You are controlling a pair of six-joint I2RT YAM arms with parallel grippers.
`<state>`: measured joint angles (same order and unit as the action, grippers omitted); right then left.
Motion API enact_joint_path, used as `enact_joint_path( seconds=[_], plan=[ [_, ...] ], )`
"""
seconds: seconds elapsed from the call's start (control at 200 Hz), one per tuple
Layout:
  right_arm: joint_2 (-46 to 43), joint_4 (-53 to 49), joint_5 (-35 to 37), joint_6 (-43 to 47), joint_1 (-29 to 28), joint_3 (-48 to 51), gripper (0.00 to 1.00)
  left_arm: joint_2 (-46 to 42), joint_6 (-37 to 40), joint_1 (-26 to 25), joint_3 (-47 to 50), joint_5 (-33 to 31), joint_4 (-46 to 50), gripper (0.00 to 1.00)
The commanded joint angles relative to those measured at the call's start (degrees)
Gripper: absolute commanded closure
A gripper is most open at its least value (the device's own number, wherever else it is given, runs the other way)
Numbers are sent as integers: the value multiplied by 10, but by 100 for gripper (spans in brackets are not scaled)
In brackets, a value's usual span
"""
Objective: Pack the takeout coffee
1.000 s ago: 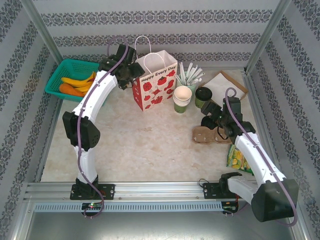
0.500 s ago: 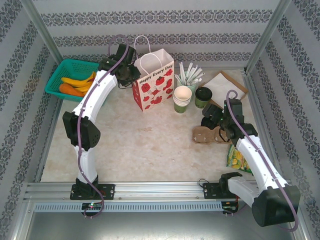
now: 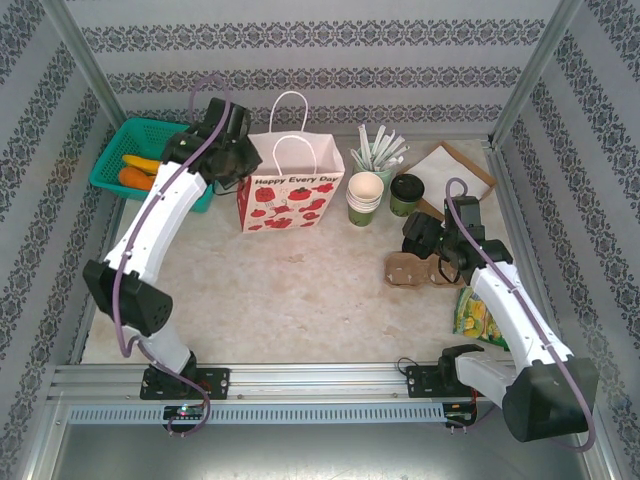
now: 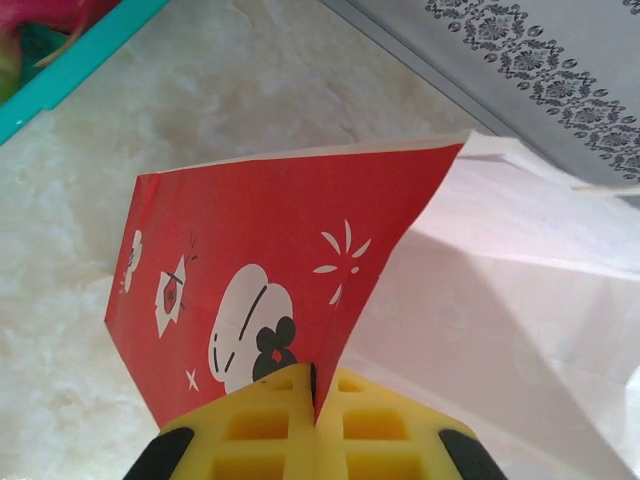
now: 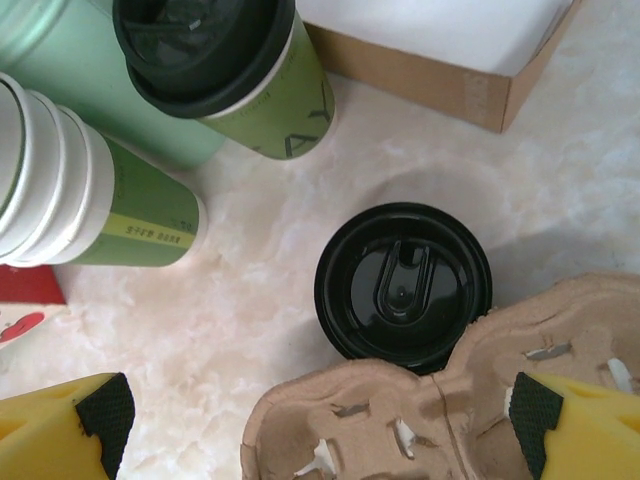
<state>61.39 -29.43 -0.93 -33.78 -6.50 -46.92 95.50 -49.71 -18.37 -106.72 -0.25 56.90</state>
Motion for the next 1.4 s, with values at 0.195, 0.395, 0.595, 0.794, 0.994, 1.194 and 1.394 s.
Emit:
enact_joint_path(
  seconds=[0.195, 0.395, 0.595, 0.794, 0.994, 1.194, 1.394],
  plan=[
    [28, -65, -4, 15, -1, -42, 2, -117, 18, 3, 118, 43, 31, 100],
    [27, -54, -11, 7, -1, -27, 2, -187, 39, 2, 195, 133, 31, 100],
    [47, -80, 16, 28, 0, -21, 2, -213, 63, 0, 224, 188, 64, 96],
    [42, -67, 17, 26, 0, 0, 2, -216, 66, -9, 226, 189, 62, 79],
    [31, -56, 16, 21, 0, 11, 2, -222, 89, -9, 215, 159, 72, 55],
    [42, -72, -8, 38, 0, 15, 2, -241, 104, -8, 219, 134, 44, 31],
    [85, -110, -35, 60, 3, 17, 2, -301, 76, -5, 276, 61, -20, 0]
  ],
)
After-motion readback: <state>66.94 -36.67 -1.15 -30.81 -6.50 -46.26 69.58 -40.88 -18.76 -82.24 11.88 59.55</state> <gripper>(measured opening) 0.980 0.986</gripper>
